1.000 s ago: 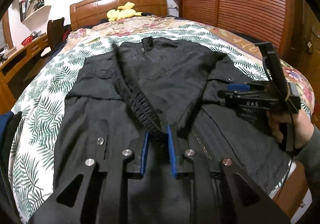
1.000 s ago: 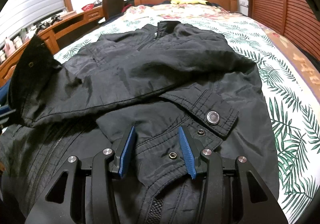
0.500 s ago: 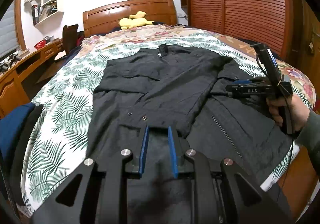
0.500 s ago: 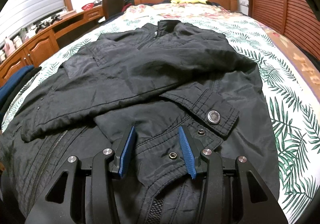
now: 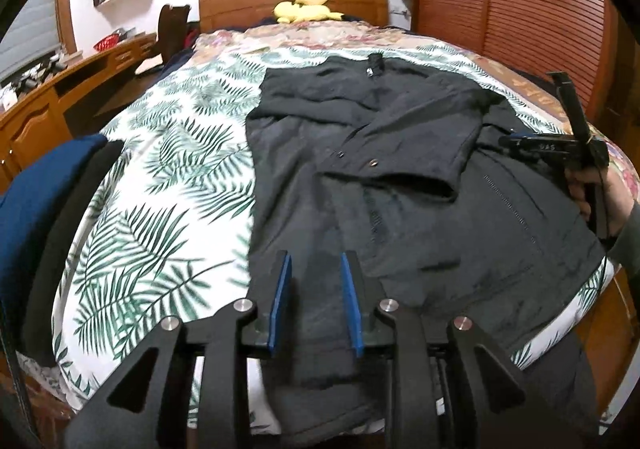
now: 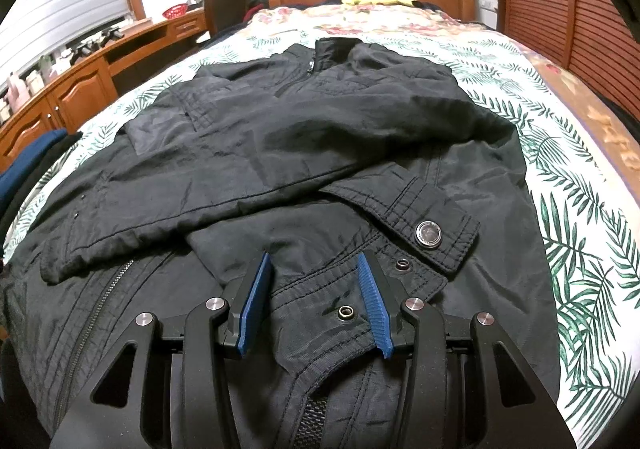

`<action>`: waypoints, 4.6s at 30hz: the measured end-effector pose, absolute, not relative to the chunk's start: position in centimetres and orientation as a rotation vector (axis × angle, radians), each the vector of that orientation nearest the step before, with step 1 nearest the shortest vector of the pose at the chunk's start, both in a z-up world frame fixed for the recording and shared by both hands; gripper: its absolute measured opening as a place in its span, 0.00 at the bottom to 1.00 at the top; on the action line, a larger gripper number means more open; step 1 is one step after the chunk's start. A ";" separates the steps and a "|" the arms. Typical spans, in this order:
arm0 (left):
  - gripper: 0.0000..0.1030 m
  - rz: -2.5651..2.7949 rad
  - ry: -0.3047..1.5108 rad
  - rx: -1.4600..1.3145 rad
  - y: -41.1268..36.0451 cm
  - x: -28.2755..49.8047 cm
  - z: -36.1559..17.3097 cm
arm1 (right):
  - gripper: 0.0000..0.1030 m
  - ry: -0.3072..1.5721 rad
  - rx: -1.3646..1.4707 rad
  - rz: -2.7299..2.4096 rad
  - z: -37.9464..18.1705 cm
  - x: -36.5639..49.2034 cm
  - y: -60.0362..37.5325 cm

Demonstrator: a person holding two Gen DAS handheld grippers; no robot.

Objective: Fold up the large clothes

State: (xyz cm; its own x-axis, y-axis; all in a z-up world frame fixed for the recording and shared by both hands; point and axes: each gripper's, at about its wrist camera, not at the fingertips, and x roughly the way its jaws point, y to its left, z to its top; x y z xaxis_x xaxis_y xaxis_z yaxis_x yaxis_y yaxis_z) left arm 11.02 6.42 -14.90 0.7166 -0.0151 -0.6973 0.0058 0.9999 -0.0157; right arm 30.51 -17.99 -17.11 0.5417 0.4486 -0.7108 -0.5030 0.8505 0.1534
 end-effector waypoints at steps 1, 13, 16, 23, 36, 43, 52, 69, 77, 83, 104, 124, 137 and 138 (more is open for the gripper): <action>0.24 -0.008 0.779 -0.019 6.8 11.0 -15.1 | 0.44 0.823 -0.072 0.566 -17.1 30.5 -18.0; 0.36 -0.013 0.854 -0.039 8.3 11.4 -17.0 | 0.44 0.831 -0.075 0.565 -17.1 30.6 -17.9; 0.39 -0.016 0.868 -0.044 8.7 11.8 -17.4 | 0.44 0.856 -0.085 0.564 -17.0 30.5 -18.1; 0.44 -0.031 0.878 -0.011 9.1 12.4 -17.7 | 0.48 0.866 -0.147 0.554 -14.8 26.4 -20.3; 0.59 -0.013 0.863 -0.018 10.1 12.9 -18.5 | 0.67 0.880 -0.082 0.385 -13.7 16.1 -33.0; 0.59 -0.004 0.874 -0.023 10.1 12.9 -18.3 | 0.69 0.919 -0.051 0.383 -14.8 14.9 -34.8; 0.41 -0.120 0.853 -0.113 10.0 9.1 -17.0 | 0.34 0.906 -0.034 0.486 -14.4 14.9 -32.5; 0.42 -0.125 0.872 -0.141 9.9 7.2 -17.9 | 0.40 0.934 -0.007 0.458 -15.3 15.6 -31.7; 0.29 -0.130 0.829 -0.190 9.5 6.5 -17.4 | 0.26 0.896 -0.008 0.482 -15.0 15.8 -30.8; 0.29 -0.134 0.844 -0.212 9.9 6.5 -17.8 | 0.24 0.857 0.024 0.507 -13.9 15.2 -30.7; 0.01 -0.135 0.565 -0.166 9.7 4.1 -6.1 | 0.13 0.697 0.139 0.579 -3.5 14.9 -30.9; 0.01 -0.130 0.296 -0.084 10.2 -5.1 7.8 | 0.06 0.391 0.047 0.648 12.4 4.4 -31.8; 0.01 -0.095 0.383 -0.094 10.6 -1.1 4.8 | 0.06 0.468 0.004 0.632 9.5 4.5 -31.5; 0.01 -0.092 0.391 -0.097 10.6 -0.2 4.5 | 0.06 0.483 0.008 0.627 8.9 5.3 -31.3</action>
State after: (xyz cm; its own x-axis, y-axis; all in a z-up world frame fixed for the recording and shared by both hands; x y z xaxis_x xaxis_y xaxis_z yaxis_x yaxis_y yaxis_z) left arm -0.17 10.60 4.46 0.9207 -0.1080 -0.3751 0.0708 0.9912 -0.1115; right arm 5.33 -31.33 8.85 0.7027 0.5656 -0.4316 -0.5621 0.8133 0.1504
